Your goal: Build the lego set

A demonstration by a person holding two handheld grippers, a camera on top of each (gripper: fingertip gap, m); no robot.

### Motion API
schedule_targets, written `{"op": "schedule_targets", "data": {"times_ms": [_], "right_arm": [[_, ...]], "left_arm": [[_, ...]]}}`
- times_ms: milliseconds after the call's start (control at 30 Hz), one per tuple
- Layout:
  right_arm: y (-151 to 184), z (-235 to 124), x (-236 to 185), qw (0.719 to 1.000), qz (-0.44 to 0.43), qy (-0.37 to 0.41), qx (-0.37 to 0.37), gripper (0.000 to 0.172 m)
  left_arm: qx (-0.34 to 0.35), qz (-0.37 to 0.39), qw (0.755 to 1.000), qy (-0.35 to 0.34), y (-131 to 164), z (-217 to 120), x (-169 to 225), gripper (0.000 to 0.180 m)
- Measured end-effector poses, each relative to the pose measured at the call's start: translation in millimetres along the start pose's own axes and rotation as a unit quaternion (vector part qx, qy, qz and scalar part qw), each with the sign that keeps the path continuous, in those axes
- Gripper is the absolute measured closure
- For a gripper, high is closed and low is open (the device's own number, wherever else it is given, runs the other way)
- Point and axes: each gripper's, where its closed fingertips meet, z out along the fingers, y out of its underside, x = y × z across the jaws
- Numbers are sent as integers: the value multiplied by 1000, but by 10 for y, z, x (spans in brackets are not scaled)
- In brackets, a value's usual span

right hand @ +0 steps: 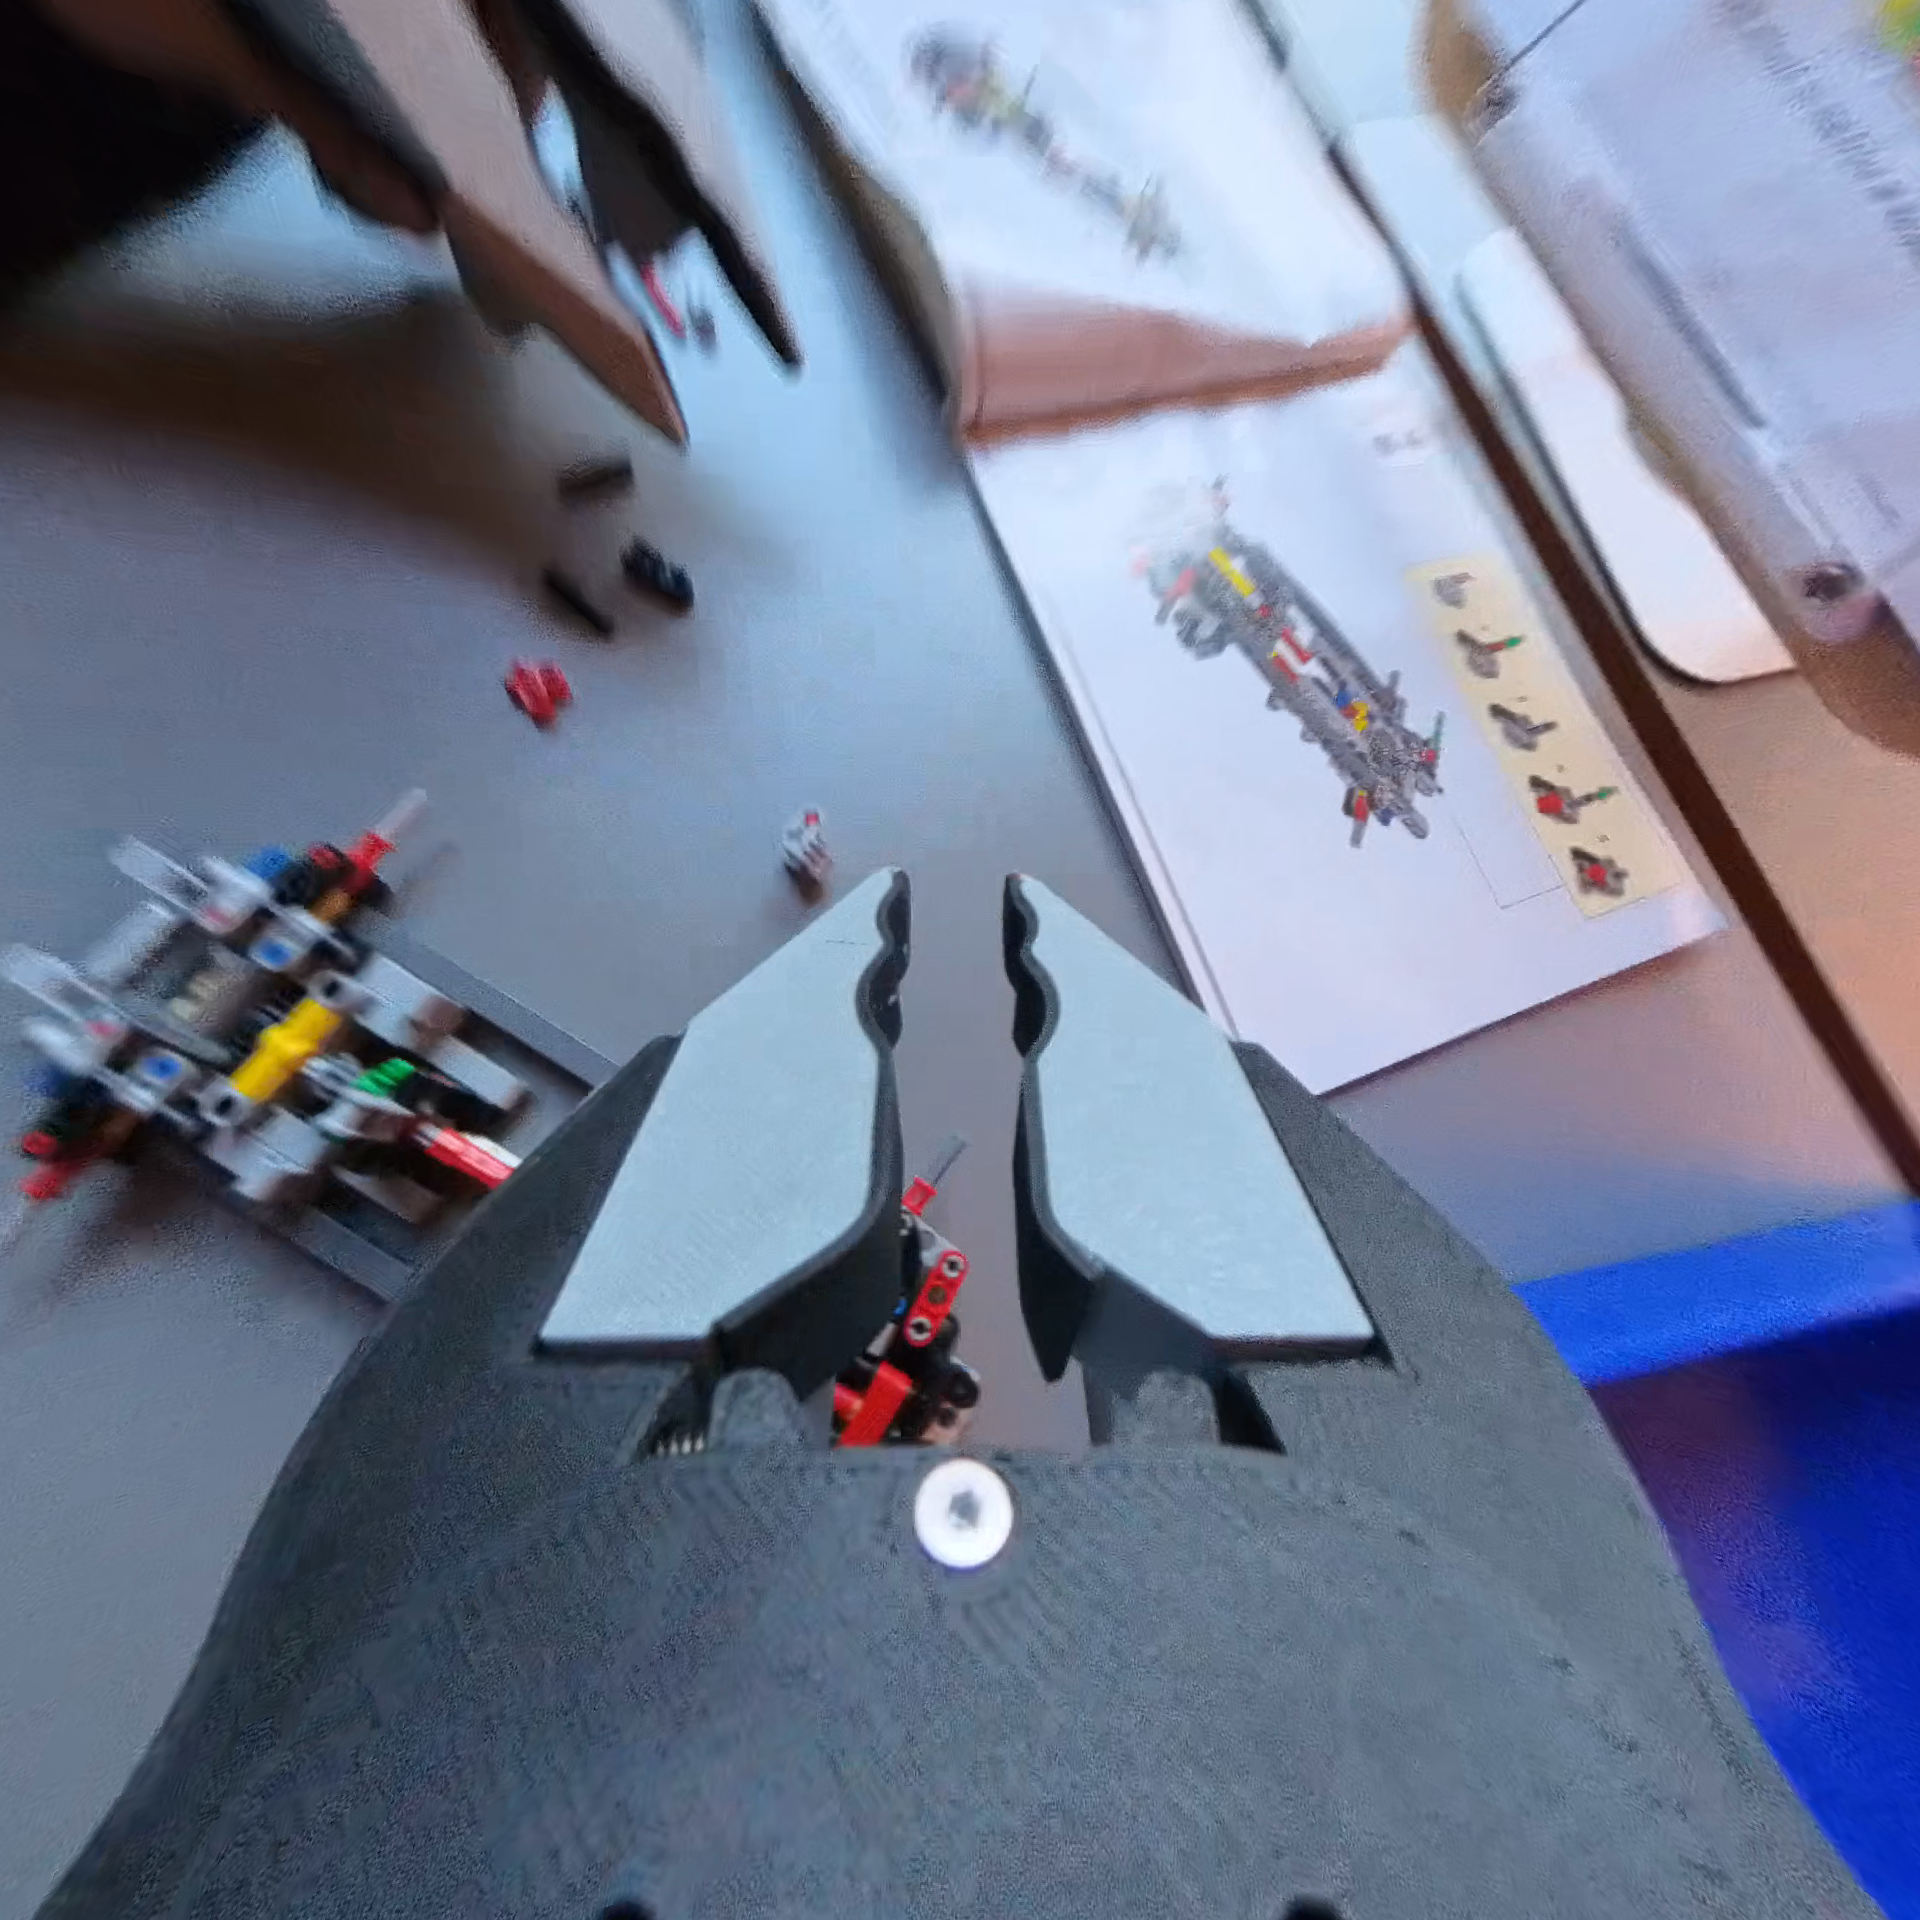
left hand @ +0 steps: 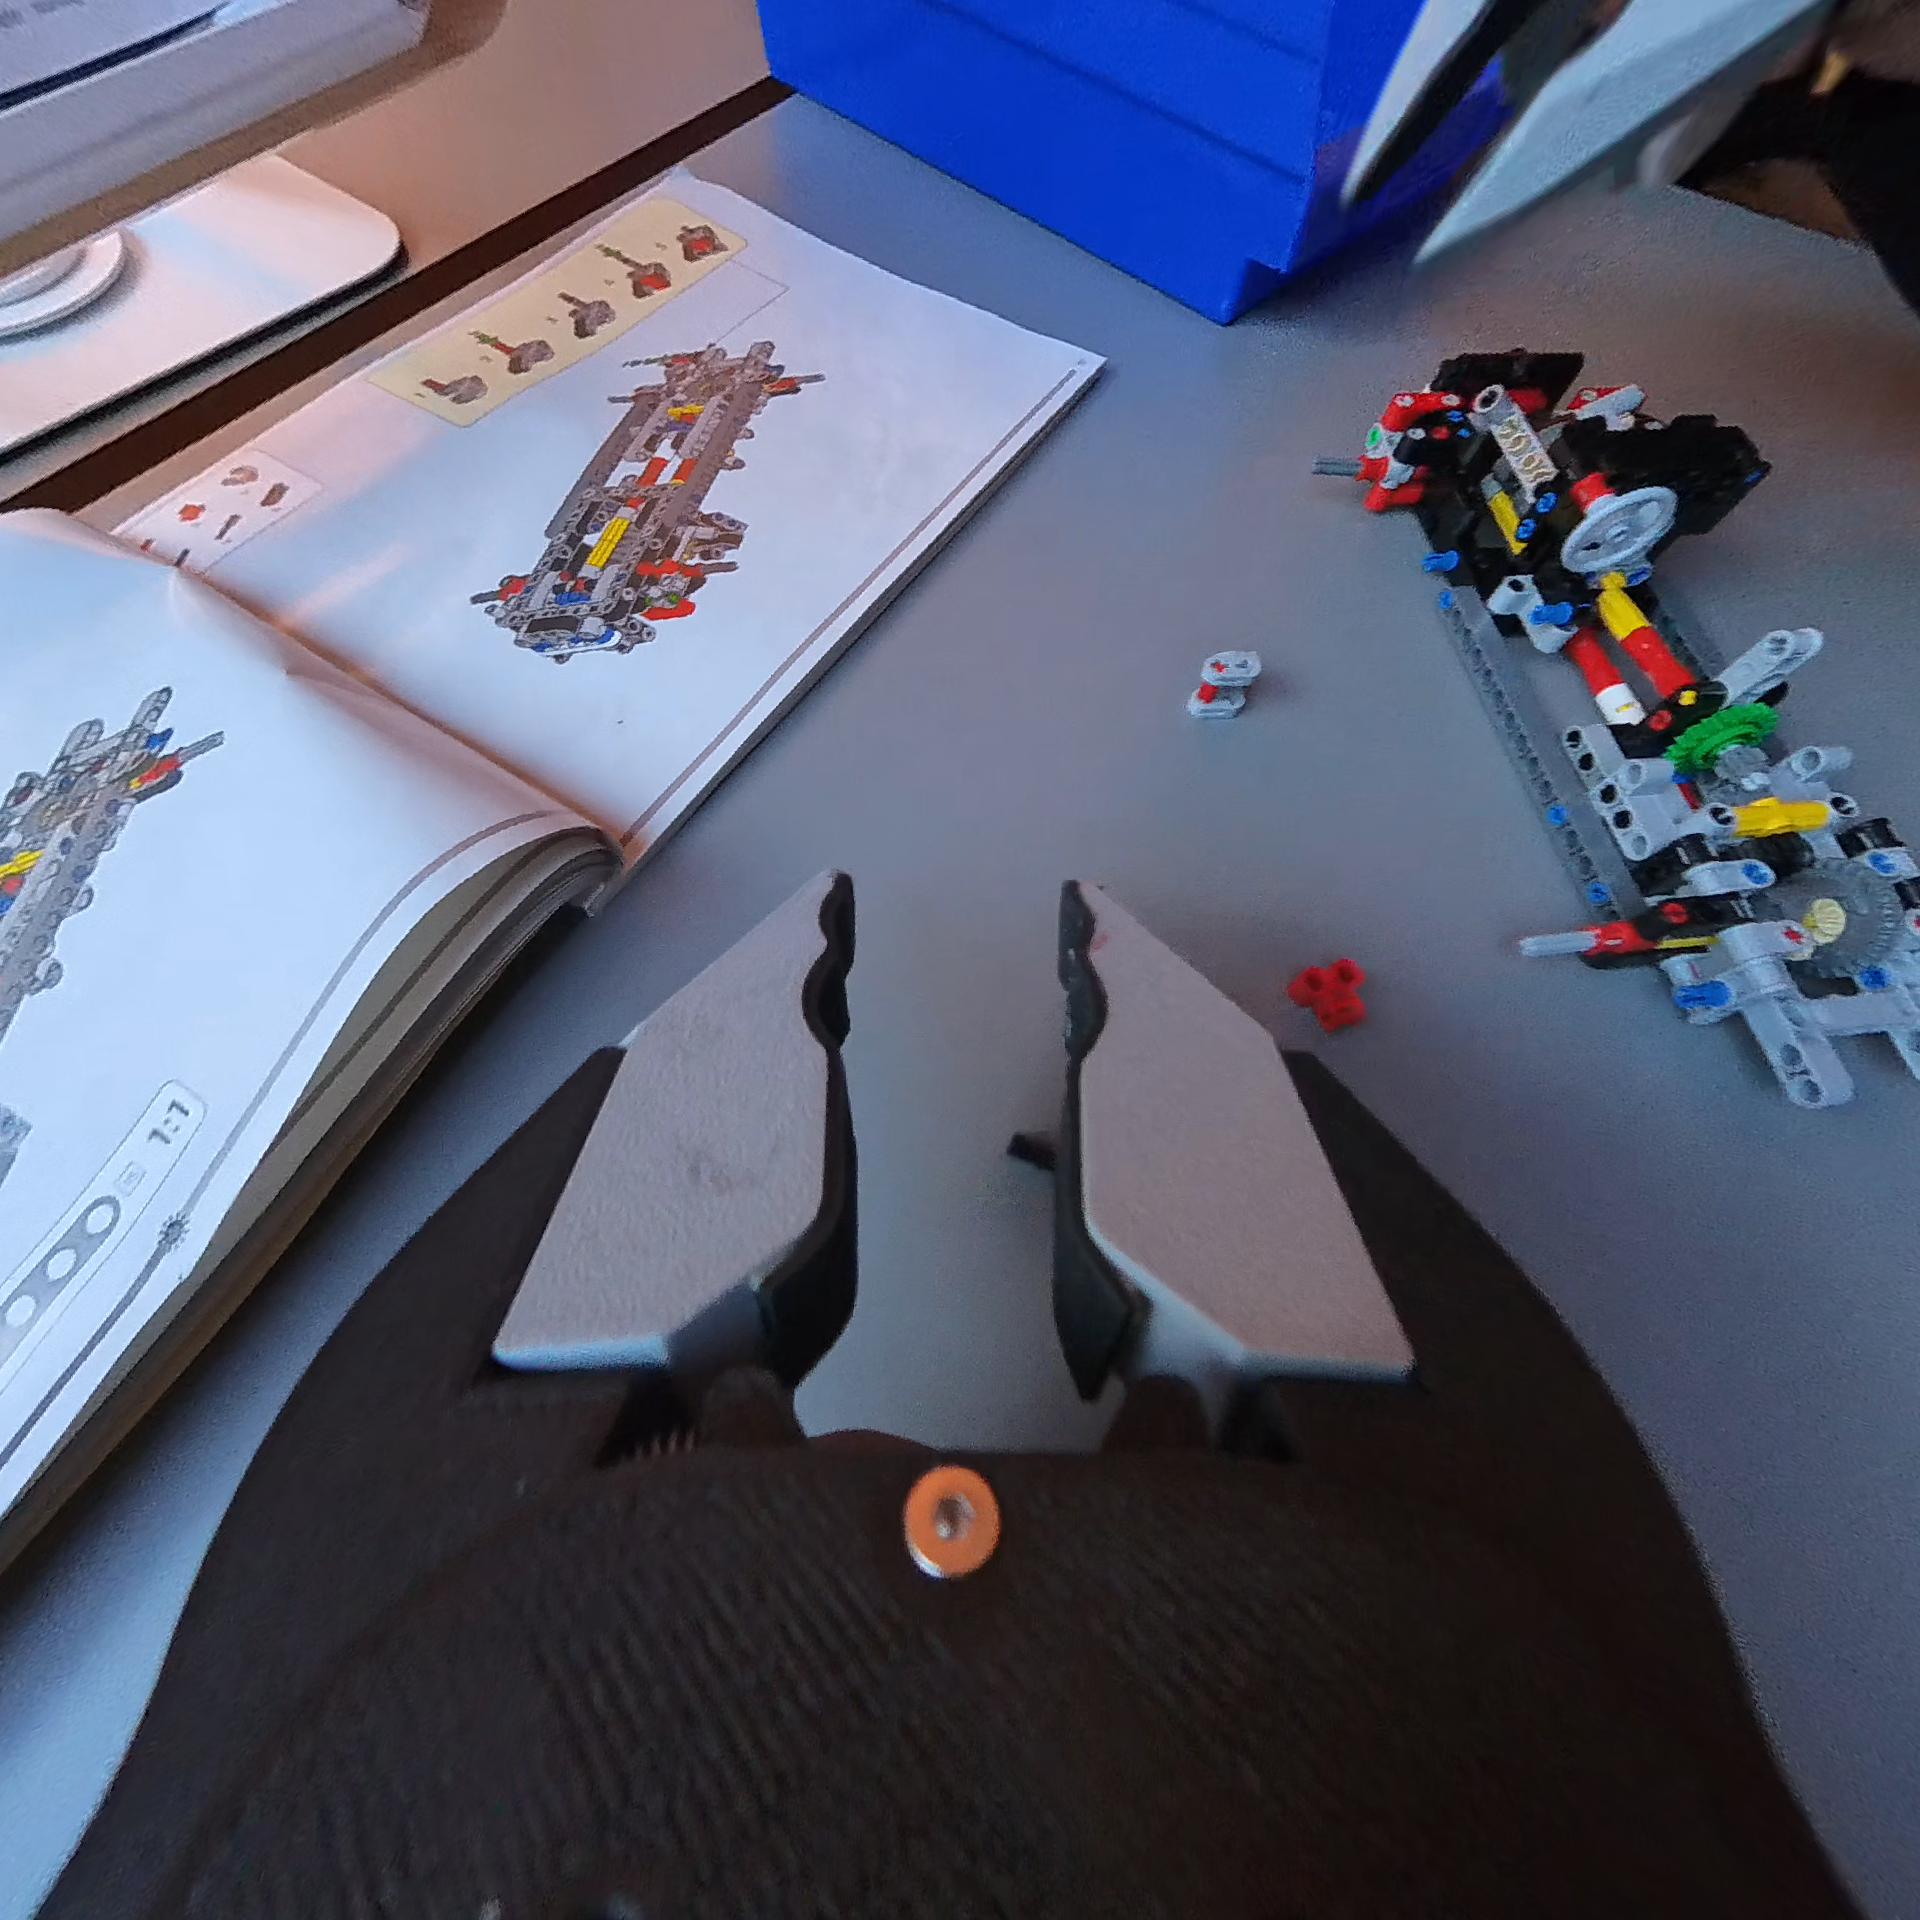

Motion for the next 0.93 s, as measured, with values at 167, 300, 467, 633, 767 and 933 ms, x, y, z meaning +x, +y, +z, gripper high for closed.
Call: {"op": "schedule_targets", "data": {"times_ms": [167, 300, 467, 633, 767, 933], "right_arm": [[-91, -391, 180, 982, 72, 19, 173, 158], [-144, -461, 319, 971, 63, 58, 223, 165], [-92, -372, 280, 969, 51, 67, 234, 166], [-62, -283, 232, 972, 10, 98, 214, 172], [-54, -242, 218, 971, -2, 108, 212, 172], [-90, -324, 271, 963, 16, 119, 243, 172]], "left_arm": [[-2, 2, 1000, -11, 7, 7, -32, 149], [-6, 26, 1000, -14, 10, 20, -3, 151], [-24, 7, 1000, -12, 135, 89, -65, 153], [-29, -12, 999, -12, 165, 110, -103, 156], [-26, -12, 999, -19, 154, 105, -122, 157], [-34, -6, 999, -24, 174, 121, -120, 157]]}}
